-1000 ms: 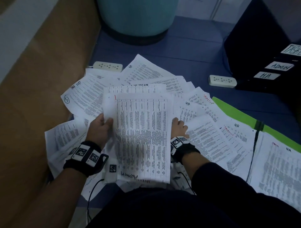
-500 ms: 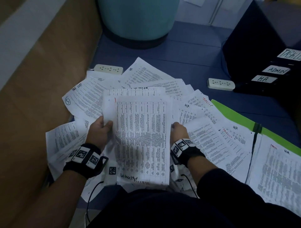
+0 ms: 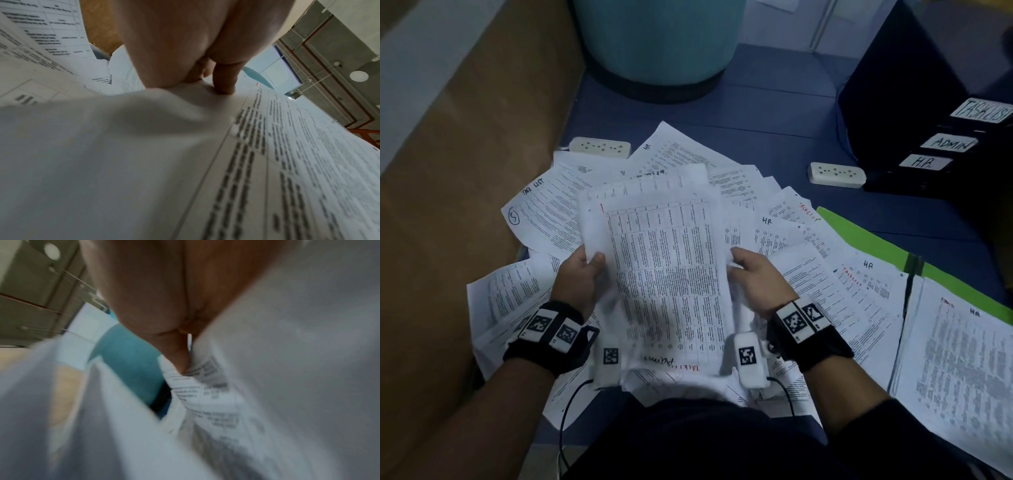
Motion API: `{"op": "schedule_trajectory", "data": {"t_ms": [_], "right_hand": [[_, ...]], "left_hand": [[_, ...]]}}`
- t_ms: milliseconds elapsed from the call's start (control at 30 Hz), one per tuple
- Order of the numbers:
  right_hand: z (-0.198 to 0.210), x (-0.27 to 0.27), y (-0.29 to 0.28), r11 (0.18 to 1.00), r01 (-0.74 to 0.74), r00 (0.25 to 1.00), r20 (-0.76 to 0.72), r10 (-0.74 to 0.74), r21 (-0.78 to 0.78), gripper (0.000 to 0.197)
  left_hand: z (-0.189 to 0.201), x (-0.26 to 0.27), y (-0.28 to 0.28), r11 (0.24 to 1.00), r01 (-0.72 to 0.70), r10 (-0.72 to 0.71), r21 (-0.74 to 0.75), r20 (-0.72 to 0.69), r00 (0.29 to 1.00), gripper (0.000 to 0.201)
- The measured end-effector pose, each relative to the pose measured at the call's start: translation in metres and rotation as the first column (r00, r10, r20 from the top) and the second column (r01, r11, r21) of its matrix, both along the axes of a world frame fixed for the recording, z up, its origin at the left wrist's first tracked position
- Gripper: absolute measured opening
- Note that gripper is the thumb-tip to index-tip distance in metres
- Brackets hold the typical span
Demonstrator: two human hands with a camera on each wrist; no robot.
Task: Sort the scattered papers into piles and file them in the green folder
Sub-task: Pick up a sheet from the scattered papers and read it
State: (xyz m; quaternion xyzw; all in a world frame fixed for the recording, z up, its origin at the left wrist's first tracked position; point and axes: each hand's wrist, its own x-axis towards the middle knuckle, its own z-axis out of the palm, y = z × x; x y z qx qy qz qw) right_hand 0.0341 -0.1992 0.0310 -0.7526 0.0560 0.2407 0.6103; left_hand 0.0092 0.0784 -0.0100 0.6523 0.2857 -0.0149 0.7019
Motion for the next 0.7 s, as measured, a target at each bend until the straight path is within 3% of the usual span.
{"op": "schedule_trajectory", "data": {"t_ms": [133,233,300,367,433,467,500,533,600,667,700], "right_hand": [[0.023,-0.006,0.021,0.961,-0.139,0.990,0.006,0.141,0.237,0.017],[0.026,-0.006,0.033,0.887,-0.013,0.991,-0.115,0.074,0.461,0.038],[0.025,-0.005,0.034,0.874,0.022,0.984,-0.164,0.066,0.485,0.037],[0.019,-0.004,0.030,0.890,0.043,0.982,-0.185,0.047,0.453,0.034],[0.003,0.004,0.021,0.956,0.064,0.990,-0.142,-0.024,0.287,0.015],[-0.010,0.011,0.014,0.989,0.086,0.992,-0.100,-0.074,0.118,0.008],[-0.024,0.020,0.009,0.988,0.109,0.992,-0.058,-0.116,-0.112,0.018],[-0.039,0.028,0.004,0.930,0.129,0.989,-0.020,-0.145,-0.343,0.030],[-0.060,0.039,0.001,0.707,0.094,0.991,-0.005,-0.137,-0.701,0.060],[-0.072,0.042,0.005,0.522,0.013,0.995,-0.041,-0.091,-0.853,0.080],[-0.077,0.042,0.008,0.489,0.003,0.995,-0.046,-0.087,-0.872,0.085]], "left_hand": [[-0.005,0.002,0.004,0.996,-0.018,0.014,-0.084,-0.039,0.999,0.033],[-0.004,0.002,0.003,0.984,-0.005,-0.001,-0.179,-0.031,1.000,0.029],[-0.006,0.004,0.002,0.983,0.018,-0.023,-0.184,-0.027,0.999,0.024],[-0.009,0.005,0.002,0.995,0.013,-0.016,-0.098,-0.032,0.999,0.016],[-0.013,0.005,0.007,0.999,-0.034,0.034,0.012,-0.039,0.999,0.016],[-0.013,0.005,0.008,0.997,-0.063,0.065,0.051,-0.046,0.997,0.024],[-0.013,0.004,0.010,0.993,-0.076,0.081,0.094,-0.055,0.995,0.031],[-0.012,0.004,0.009,0.989,-0.061,0.069,0.132,-0.057,0.996,0.033],[-0.012,0.003,0.008,0.978,0.030,-0.022,0.204,-0.044,0.999,0.022],[-0.010,0.000,0.006,0.963,0.087,-0.083,0.257,-0.028,0.996,0.018],[-0.010,0.000,0.006,0.960,0.098,-0.096,0.262,-0.020,0.995,0.019]]}}
